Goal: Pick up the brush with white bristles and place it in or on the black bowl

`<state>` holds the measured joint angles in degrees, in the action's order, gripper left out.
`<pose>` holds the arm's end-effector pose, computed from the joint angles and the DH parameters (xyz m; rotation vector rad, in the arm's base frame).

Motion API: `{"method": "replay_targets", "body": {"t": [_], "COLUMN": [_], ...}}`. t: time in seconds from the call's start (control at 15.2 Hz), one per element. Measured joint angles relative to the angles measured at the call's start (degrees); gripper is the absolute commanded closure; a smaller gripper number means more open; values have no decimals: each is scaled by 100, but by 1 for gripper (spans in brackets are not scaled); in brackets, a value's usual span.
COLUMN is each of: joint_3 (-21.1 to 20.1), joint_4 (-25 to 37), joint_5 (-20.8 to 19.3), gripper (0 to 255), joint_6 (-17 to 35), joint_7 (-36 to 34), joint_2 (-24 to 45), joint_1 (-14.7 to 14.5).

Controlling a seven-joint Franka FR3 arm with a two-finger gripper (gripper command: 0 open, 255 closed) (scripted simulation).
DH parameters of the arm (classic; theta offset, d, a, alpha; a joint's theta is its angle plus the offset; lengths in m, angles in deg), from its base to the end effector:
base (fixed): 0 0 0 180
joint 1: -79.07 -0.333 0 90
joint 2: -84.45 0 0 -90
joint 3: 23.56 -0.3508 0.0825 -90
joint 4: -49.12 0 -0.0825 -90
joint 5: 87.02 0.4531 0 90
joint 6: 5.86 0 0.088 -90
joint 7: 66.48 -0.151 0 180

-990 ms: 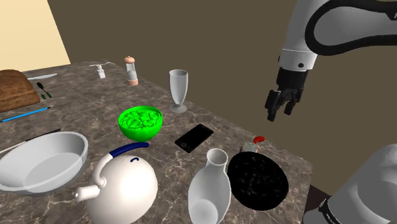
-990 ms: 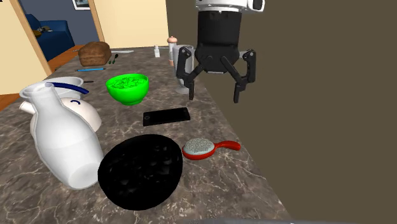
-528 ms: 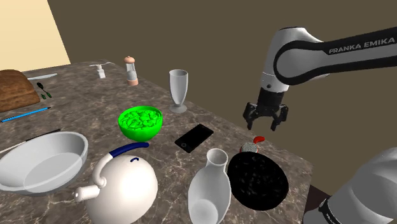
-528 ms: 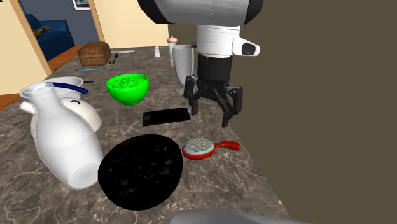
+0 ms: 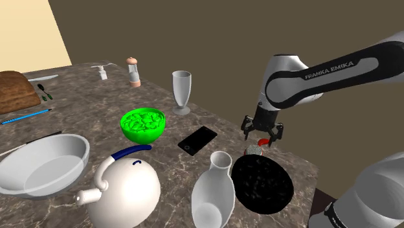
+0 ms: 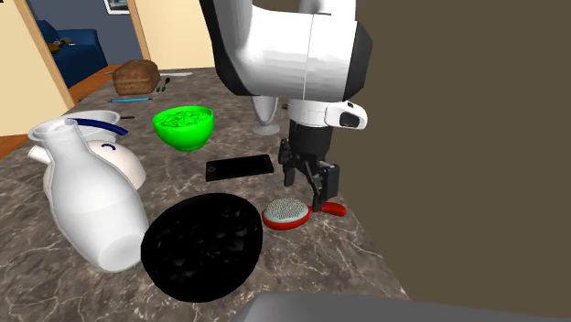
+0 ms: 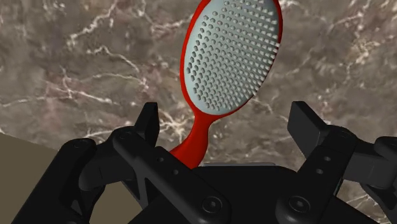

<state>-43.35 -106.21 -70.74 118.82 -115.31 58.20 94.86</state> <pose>0.3991 0.0299 0.2953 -2.7288 1.4833 0.1715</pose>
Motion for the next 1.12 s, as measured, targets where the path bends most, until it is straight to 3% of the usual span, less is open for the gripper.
{"method": "replay_targets", "body": {"t": [0.26, 0.66, 0.73, 1.12], "joint_3": [-78, -96, -96, -95], "joint_4": [-173, -194, -194, -191], "joint_5": [50, 57, 57, 55], "gripper": [0, 0, 255, 255], "joint_6": [395, 481, 481, 482], "joint_7": [-21, -27, -27, -27], "joint_2": [220, 281, 281, 280], "joint_1": [-10, -11, -11, -9]}}
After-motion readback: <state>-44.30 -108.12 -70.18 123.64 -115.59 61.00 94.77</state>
